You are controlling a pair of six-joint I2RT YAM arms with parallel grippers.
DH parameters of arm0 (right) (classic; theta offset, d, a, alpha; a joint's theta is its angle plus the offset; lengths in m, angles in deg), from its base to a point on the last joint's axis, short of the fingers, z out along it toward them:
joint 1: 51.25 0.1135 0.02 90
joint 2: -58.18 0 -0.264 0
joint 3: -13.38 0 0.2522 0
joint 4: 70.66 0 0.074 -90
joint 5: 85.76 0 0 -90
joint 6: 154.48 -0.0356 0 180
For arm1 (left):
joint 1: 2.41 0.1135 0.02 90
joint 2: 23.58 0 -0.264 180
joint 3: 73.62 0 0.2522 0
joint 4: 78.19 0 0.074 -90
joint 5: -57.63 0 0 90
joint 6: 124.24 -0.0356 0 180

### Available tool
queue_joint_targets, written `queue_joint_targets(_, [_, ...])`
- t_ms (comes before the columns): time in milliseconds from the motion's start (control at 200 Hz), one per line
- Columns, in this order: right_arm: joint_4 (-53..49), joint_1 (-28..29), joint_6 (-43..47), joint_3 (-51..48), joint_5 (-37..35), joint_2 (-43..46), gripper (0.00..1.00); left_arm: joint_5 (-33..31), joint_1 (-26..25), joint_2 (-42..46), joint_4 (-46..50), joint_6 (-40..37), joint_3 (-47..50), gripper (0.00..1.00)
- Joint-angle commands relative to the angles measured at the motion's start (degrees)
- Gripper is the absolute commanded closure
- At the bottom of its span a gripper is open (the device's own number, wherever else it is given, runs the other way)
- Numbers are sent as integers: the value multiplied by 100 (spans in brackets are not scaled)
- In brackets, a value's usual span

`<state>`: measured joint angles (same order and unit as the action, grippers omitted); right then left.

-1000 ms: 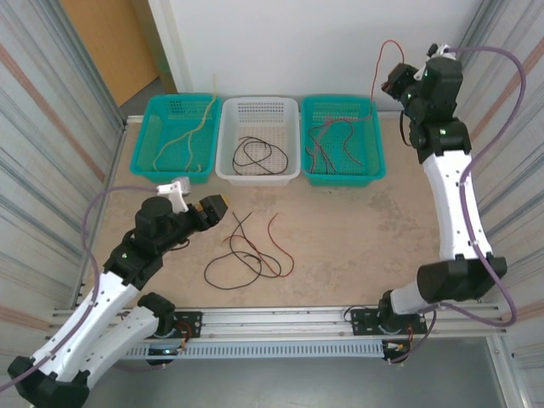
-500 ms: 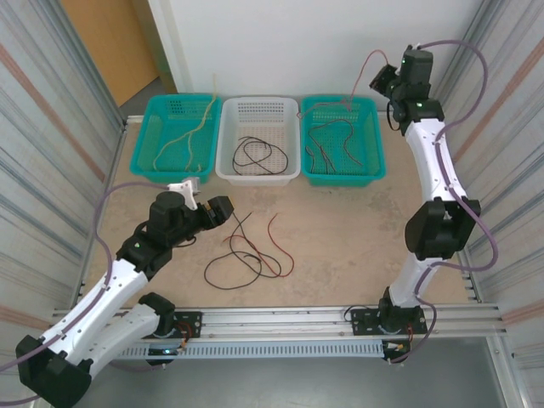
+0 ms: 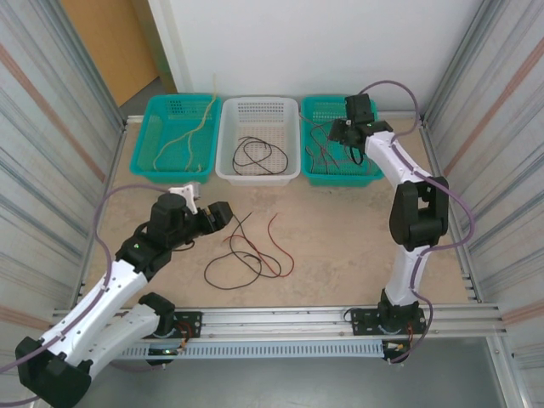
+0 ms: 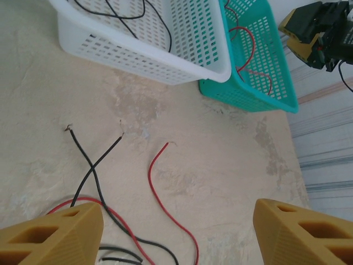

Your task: Untangle the cables

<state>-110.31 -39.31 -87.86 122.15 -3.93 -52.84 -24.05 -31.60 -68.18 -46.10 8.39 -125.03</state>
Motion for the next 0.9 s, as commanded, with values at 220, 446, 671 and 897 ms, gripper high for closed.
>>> queue_joint_targets(220, [-111,551,147,-1658,211,2418,40,-418,54,50,902,-71,73,27])
queue_joint_targets(446, [68,2658,-492,-3387,6,3978,42,-165,54,-141,715,152,278,34])
queue_joint_targets(671, [462,4293,-1586,-4446,-477,3879,52,-50,54,-822,302,258,504,51])
queue_joint_targets(897, [572,4758,-2269,-4968,-692,3817,56,-173,-25,-2035,13,116,285,62])
